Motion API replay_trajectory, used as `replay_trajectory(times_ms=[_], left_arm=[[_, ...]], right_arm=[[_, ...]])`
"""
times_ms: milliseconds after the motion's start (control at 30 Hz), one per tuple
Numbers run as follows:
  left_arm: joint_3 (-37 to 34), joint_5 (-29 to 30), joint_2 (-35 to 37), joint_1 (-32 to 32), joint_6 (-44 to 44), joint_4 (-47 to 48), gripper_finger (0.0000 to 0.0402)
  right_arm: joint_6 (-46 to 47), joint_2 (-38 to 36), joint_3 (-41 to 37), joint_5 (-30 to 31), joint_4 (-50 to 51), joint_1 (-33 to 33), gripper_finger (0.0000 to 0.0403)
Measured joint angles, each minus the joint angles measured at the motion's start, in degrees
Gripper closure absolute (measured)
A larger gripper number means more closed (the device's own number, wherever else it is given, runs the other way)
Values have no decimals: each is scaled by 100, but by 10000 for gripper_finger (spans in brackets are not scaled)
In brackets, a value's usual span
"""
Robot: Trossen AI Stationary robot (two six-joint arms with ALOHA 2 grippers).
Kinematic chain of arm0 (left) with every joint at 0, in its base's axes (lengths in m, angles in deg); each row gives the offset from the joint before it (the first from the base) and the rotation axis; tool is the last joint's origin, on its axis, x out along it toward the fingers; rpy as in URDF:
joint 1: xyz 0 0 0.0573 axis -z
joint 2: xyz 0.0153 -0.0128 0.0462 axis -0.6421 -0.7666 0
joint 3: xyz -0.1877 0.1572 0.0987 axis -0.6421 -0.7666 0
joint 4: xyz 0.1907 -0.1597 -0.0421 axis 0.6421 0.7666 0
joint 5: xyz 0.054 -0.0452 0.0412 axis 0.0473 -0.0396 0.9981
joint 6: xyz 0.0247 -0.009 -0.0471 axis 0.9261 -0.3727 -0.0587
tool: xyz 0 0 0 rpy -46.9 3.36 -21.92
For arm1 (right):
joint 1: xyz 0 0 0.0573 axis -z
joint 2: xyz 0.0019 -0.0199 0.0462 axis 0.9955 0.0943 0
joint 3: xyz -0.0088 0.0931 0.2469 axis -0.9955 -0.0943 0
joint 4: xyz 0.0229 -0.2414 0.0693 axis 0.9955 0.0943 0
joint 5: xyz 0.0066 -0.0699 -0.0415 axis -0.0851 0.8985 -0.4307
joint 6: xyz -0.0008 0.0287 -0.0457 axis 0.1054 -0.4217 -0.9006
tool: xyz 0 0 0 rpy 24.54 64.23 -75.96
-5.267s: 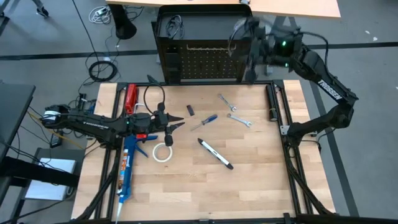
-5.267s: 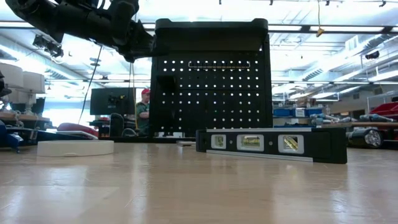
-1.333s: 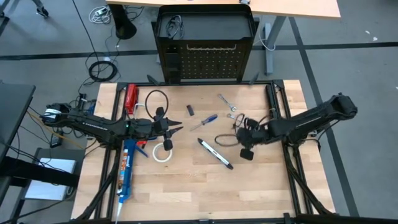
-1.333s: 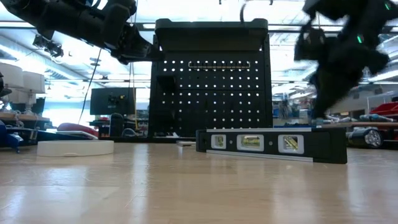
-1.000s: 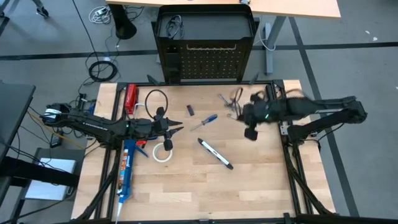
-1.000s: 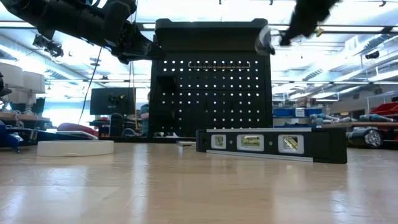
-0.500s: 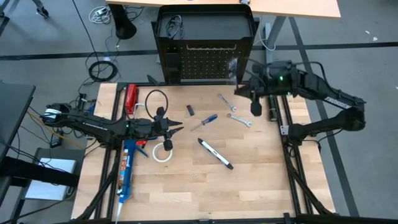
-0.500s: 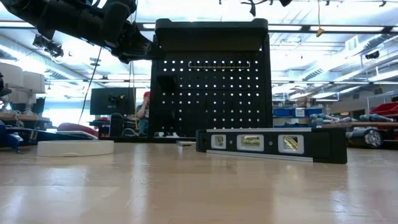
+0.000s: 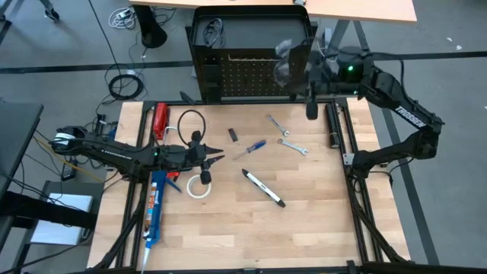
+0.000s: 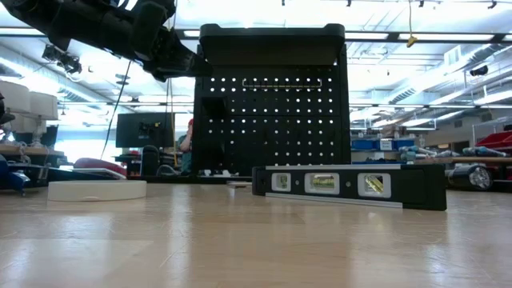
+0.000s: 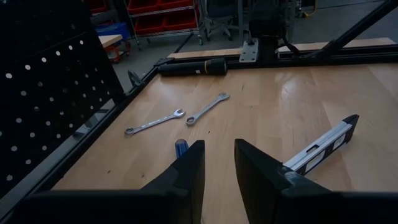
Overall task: Hang tools onto peg board
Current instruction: Put the black safety glasses on the top of the black pegboard
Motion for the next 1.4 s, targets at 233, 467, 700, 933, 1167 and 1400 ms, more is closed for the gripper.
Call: replay_trajectory(times_ms=[233, 467, 700, 933, 1167, 1400], left_arm=[[0, 61, 0, 0, 14, -68, 310], [-6, 63, 0, 0, 142, -142, 310], [-26, 175, 0, 0, 347, -158, 310], [-31, 207, 0, -2, 325, -164, 310], [-35, 210, 0, -2, 175, -153, 310], [-35, 372, 0, -7, 245, -156, 310]], right_arm=[[9, 184, 105, -770, -365, 715, 365], [243, 297, 107, -1229, -1066, 1526, 365], [268, 466, 112, -1714, -1450, 2289, 366], [360, 831, 112, -1860, -1874, 2829, 366], [254, 1068, 667, -1852, -1216, 3108, 366], [-42, 1359, 1534, -1853, -457, 3251, 366]])
